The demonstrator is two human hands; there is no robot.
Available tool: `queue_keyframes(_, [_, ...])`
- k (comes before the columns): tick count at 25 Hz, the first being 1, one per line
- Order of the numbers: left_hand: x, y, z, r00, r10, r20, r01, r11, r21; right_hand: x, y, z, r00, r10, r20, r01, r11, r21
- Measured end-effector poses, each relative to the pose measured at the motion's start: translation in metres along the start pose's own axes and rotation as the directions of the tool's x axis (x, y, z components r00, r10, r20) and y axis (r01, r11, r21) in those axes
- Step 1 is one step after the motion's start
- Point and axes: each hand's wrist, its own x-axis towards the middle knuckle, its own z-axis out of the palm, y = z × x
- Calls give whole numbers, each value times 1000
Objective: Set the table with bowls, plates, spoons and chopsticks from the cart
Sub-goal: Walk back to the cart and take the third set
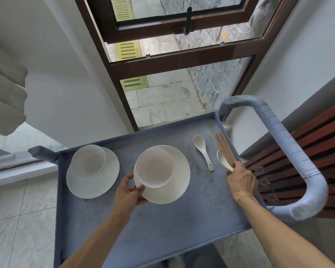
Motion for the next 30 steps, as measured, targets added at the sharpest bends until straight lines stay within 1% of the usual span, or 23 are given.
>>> queue_keyframes(2, [1, -1, -3, 1000, 1, 6, -1, 1000, -2, 3, -1, -1, 999, 27, 19, -27, 1000, -1])
queue_keyframes(4, [0, -1, -4, 1000, 3, 14, -3, 1000, -5, 8, -4, -3, 998, 28, 50, -25, 998, -53])
queue_keyframes(8, [0, 1, -2, 1000, 2, 13, -2, 1000, -28, 19, -14, -10, 989, -58, 139, 86, 976, -199])
queue_keyframes(11, [-1, 4, -2, 1000, 4, 19, -3, 999, -32, 21, -19, -11, 975, -146, 168, 190, 938, -291])
queue_keyframes(17, [-2, 7, -4, 1000, 8, 11, -7, 999, -48, 14, -20, -12, 953, -248, 173, 296, 882, -366])
queue_keyframes(21, [-5, 9, -9, 1000, 19, 4, -18, 999, -42, 4, -21, -14, 945, -272, 184, 324, 862, -390])
queue_keyframes(24, [-9, 10, -15, 1000, 30, 9, -30, 999, -32, -10, -19, -20, 958, -254, 134, 286, 880, -379])
queue_keyframes(26, [-12, 11, -21, 999, 43, 22, -42, 999, -20, -22, -19, -24, 969, -244, 44, 244, 914, -324])
queue_keyframes(28, [-15, 12, -26, 998, 50, 30, -50, 999, -20, -34, -23, -30, 975, -216, -47, 199, 952, -234])
queue_keyframes(30, [-17, 12, -33, 998, 52, 37, -51, 998, -24, -45, -33, -35, 981, -177, -84, 169, 981, -92])
